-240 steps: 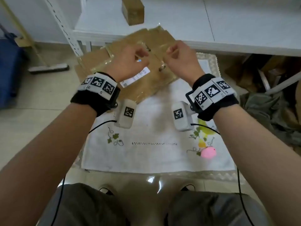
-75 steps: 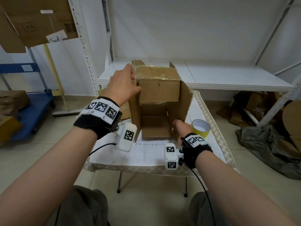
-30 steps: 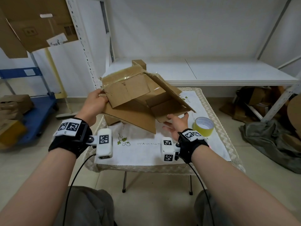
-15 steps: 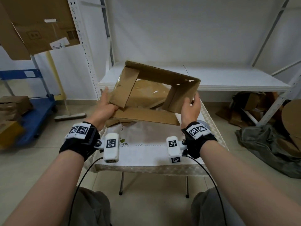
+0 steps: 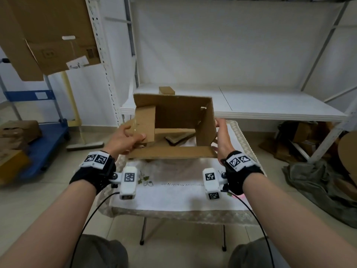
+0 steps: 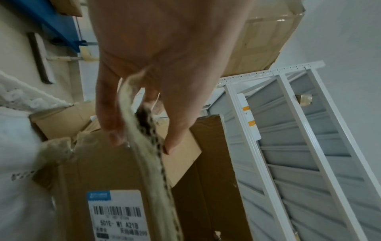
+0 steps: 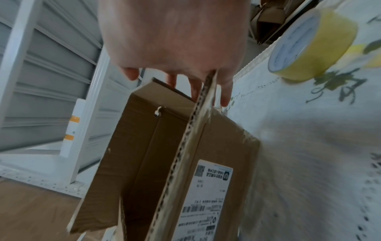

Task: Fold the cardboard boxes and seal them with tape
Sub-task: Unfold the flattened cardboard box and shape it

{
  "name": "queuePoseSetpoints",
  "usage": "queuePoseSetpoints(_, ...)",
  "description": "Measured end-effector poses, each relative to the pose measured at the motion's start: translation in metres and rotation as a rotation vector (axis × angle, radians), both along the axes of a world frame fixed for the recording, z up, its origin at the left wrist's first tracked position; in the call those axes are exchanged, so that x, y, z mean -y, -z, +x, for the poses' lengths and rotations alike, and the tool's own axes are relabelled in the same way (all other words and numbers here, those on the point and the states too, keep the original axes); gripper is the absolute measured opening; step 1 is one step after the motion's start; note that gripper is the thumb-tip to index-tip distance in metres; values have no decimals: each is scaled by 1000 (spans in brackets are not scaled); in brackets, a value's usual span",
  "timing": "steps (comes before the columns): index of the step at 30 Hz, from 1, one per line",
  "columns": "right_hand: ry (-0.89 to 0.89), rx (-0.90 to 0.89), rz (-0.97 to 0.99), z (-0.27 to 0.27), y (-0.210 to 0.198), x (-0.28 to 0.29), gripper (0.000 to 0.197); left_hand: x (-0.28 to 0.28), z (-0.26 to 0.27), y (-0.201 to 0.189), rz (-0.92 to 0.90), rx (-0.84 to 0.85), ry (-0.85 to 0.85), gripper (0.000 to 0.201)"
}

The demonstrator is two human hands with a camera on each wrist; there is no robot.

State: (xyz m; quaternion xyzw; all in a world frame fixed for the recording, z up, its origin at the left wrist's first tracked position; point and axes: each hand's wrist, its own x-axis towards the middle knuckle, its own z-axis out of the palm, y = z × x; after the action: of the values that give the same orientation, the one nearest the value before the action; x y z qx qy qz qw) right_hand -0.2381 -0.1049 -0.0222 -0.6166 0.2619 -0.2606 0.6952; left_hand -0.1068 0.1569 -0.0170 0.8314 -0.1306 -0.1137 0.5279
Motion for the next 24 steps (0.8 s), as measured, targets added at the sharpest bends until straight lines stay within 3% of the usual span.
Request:
queuePoseSetpoints(3,-95,-143,-35,2,14,0,36,-3,11,5,15,65,12,91)
queuePoseSetpoints(5,-129,-210,-75,2,23,-1,40,-3,14,7,14,114,25,89)
queuePoseSetpoints(10,-127,-315,-248,9,24,3,45,4,14,17,-74,330,68,43)
queuePoseSetpoints(13,-107,-350,-307,14,21,9,46,0,16,20,-43,323,146,21)
queuePoseSetpoints(16,-151,-336,-351,18,18,14,49,-16,17,18,-147,193,234,44)
queuePoseSetpoints(20,-182,-303,-344,24,14,13,46,-41,31,15,48,71,463,83)
queuePoseSetpoints(22,-143,-233,-282,25,11,13,34,-40,31,11,124,59,494,86)
queuePoseSetpoints(24,-121,-211,-177,21,7,13,18,-33,26,7,69,87,403,74)
